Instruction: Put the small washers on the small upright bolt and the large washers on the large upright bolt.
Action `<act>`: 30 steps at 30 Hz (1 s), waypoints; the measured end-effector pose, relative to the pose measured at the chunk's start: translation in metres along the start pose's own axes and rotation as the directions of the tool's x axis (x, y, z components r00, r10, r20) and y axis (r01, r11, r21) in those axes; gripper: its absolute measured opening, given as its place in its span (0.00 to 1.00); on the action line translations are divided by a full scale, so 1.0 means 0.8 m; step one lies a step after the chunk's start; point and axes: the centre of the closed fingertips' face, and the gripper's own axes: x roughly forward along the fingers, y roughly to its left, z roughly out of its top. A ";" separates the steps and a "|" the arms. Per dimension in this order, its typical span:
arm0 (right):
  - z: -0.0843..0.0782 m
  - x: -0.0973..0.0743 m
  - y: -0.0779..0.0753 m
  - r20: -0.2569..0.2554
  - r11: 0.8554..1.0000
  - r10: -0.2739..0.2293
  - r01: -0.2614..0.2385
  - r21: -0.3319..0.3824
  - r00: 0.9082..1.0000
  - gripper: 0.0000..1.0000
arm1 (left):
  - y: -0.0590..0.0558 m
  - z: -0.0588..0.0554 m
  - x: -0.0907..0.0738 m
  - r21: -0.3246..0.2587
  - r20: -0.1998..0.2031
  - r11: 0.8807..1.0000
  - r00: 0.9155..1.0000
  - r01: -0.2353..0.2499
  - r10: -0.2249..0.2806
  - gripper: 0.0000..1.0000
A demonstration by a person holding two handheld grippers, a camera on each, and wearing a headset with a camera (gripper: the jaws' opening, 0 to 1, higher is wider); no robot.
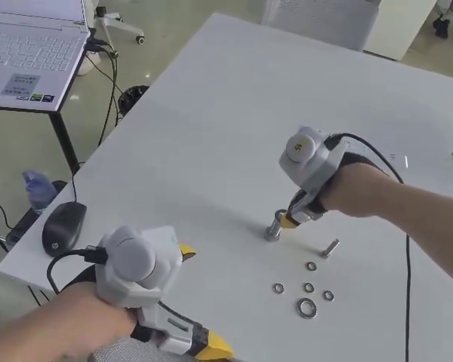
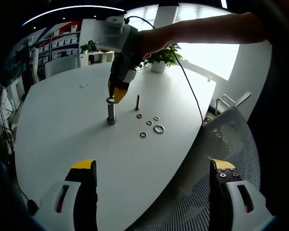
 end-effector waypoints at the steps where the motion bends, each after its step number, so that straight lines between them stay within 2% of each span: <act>1: 0.001 0.001 -0.001 0.001 1.000 -0.001 0.001 0.001 1.000 0.21 | 0.001 0.001 -0.001 0.001 0.005 1.000 1.000 -0.003 0.003 0.98; 6: 0.002 0.010 -0.008 -0.003 1.000 0.000 0.000 0.001 1.000 0.21 | 0.005 0.004 -0.004 0.002 0.008 1.000 1.000 -0.011 0.011 0.96; 12: -0.001 0.013 -0.006 -0.021 1.000 0.003 -0.003 -0.006 1.000 0.21 | 0.005 0.002 -0.003 -0.003 0.004 1.000 1.000 -0.009 0.009 0.95; 30: -0.003 0.021 -0.005 -0.031 1.000 0.013 -0.013 -0.003 0.999 0.21 | 0.005 0.002 -0.002 -0.008 0.002 1.000 1.000 -0.004 0.004 0.93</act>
